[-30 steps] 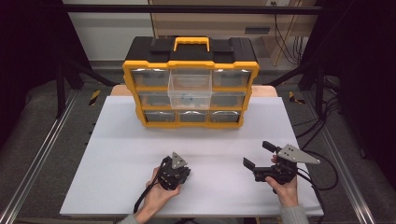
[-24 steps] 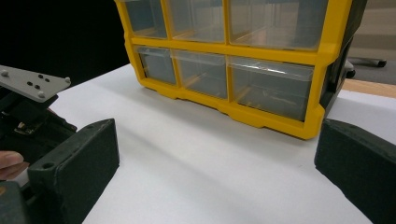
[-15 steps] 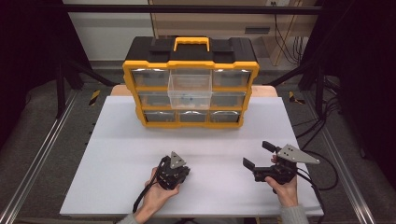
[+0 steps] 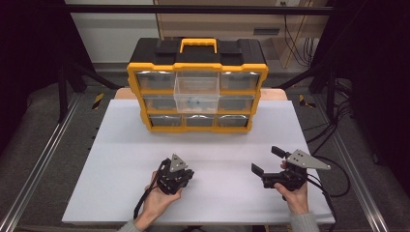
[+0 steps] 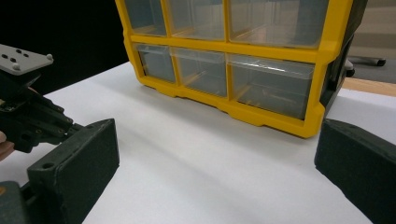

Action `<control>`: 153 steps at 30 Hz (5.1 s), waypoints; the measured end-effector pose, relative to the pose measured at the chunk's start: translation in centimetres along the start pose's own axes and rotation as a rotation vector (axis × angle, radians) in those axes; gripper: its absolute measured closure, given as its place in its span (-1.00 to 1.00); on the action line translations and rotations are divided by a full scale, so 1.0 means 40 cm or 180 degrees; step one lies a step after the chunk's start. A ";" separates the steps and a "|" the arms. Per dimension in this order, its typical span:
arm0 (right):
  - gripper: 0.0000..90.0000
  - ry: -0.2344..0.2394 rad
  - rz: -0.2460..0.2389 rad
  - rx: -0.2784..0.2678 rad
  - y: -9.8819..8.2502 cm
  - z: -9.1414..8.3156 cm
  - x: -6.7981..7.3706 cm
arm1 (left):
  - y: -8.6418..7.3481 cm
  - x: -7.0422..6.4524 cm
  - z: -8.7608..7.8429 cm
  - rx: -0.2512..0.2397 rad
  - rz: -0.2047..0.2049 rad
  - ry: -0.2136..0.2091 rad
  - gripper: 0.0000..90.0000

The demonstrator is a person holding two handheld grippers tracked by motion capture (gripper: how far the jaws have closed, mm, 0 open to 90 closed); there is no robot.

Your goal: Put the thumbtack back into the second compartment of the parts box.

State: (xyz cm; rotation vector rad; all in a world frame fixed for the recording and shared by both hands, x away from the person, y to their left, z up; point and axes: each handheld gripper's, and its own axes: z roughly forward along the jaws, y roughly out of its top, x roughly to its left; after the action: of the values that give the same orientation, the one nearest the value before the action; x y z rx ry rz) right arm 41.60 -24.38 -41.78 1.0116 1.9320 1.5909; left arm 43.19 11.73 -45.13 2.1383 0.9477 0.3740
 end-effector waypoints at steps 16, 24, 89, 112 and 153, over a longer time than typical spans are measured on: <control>-0.99 -0.0012 0.0008 0.0009 0.001 0.000 0.000 | 0.026 0.021 -0.062 -0.0175 -0.0016 -0.0016 0.87; -0.99 -0.0018 0.0015 0.0022 0.000 0.001 0.000 | 0.044 0.031 -0.098 -0.0271 0.0007 -0.0015 0.87; -0.99 -0.0022 -0.0006 0.0029 -0.002 0.005 -0.001 | 0.257 0.053 -0.308 -0.0790 0.0258 -0.0113 0.87; -0.99 -0.0024 0.0014 0.0033 -0.002 0.004 0.000 | 0.356 0.041 -0.363 -0.0875 0.0423 -0.0029 0.87; -0.99 -0.0024 0.0006 0.0028 -0.001 0.003 -0.002 | 0.519 0.090 -0.360 -0.1030 0.0416 0.0254 0.87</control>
State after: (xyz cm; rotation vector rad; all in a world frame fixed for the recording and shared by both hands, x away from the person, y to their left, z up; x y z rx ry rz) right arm 41.72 -24.36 -41.85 1.0217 1.9354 1.5788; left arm 48.66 12.70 -20.24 1.9031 0.7359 0.6369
